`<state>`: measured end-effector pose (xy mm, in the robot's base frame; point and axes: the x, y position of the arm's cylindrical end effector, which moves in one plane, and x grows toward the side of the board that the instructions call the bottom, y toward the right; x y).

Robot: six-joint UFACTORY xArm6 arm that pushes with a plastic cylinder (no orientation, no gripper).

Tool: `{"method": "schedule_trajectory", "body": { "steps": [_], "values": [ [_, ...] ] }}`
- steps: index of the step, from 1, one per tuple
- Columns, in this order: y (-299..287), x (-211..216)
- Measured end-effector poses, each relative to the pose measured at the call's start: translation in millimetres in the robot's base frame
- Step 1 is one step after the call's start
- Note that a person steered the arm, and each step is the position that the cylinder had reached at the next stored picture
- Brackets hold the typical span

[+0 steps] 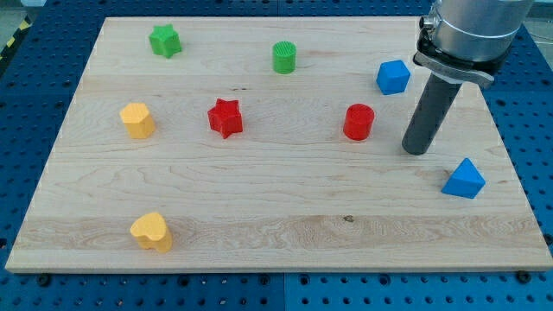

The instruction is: Move the arm towards the right of yellow heart

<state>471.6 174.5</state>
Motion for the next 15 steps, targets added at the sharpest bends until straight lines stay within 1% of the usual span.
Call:
{"method": "schedule_trajectory", "body": {
  "steps": [1, 2, 3, 5, 7, 9, 11, 13, 15],
  "values": [
    [-13.3, 15.4],
    [-32.7, 18.2],
    [-40.9, 30.8],
    [-78.6, 54.2],
    [-93.8, 95.7],
    [-144.7, 107.5],
    [-180.0, 134.4],
    [-245.9, 146.6],
    [-287.5, 147.0]
  ]
}}
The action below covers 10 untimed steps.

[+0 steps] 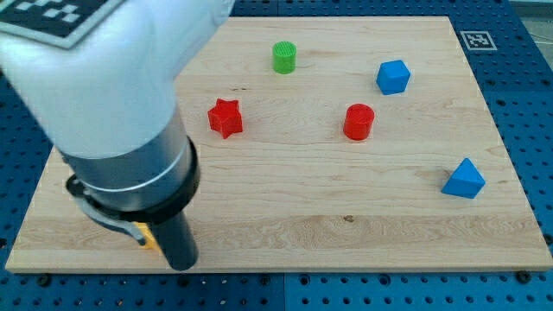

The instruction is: Move the arm towards the right of yellow heart

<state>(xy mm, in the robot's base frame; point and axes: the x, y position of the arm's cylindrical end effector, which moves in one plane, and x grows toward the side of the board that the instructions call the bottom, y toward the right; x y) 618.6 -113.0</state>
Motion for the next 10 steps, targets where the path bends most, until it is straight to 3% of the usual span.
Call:
{"method": "schedule_trajectory", "body": {
  "steps": [7, 10],
  "values": [
    [12.6, -3.6],
    [-11.7, -5.5]
  ]
}}
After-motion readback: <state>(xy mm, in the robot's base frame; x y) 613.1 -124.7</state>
